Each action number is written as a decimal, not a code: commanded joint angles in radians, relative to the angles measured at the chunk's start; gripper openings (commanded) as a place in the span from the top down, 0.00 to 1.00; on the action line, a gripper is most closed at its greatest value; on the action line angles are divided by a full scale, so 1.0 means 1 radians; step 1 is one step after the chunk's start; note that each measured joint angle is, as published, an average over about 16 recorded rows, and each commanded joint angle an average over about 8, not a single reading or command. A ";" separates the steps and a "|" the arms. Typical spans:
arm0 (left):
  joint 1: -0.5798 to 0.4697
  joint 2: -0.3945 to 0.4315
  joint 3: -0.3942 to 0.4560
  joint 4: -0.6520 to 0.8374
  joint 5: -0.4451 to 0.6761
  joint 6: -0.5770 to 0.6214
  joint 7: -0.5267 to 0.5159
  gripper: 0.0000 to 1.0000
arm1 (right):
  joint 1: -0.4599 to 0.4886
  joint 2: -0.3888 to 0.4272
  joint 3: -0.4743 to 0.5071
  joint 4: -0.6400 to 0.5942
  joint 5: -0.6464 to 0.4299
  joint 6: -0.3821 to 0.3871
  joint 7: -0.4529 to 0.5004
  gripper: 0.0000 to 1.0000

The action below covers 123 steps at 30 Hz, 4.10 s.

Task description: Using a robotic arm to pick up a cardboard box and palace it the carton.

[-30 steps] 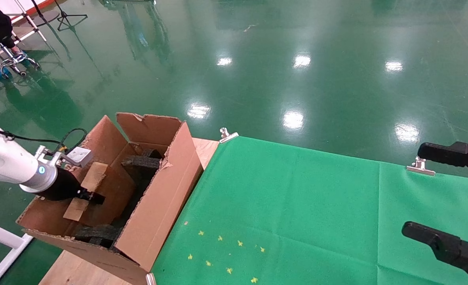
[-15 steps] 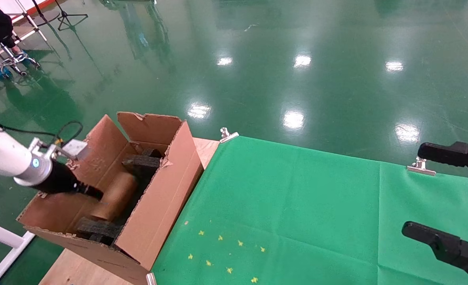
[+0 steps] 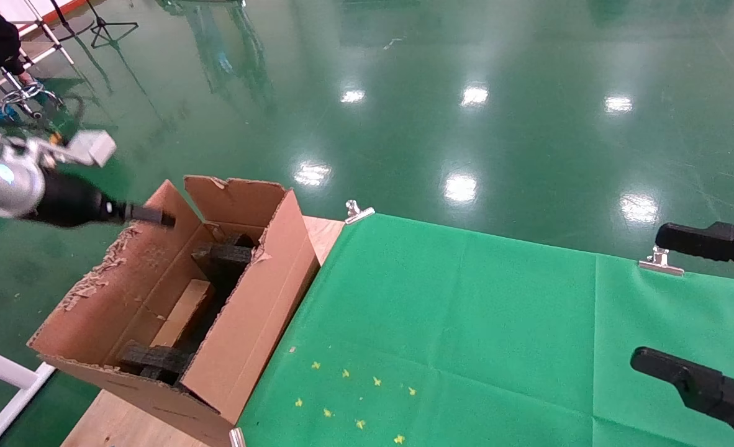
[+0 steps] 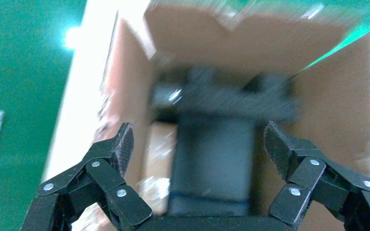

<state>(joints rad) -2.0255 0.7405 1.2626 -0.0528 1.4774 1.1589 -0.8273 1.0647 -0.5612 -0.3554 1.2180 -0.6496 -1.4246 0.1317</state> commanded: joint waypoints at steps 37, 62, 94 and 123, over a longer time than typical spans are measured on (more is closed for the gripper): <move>0.149 -0.094 -0.348 -0.341 -0.328 0.269 0.095 0.00 | 0.000 0.000 0.000 0.000 0.000 0.000 0.000 0.00; 0.602 -0.114 -0.707 -0.844 -0.565 0.307 0.403 0.00 | 0.000 0.000 0.000 0.000 0.000 0.000 0.000 0.00; 0.975 -0.130 -1.002 -1.256 -0.761 0.340 0.648 0.00 | 0.000 0.000 0.000 -0.001 0.000 0.000 0.000 0.00; 0.952 -0.129 -0.984 -1.232 -0.748 0.336 0.640 0.00 | 0.000 0.000 0.000 -0.001 0.000 0.001 0.000 0.00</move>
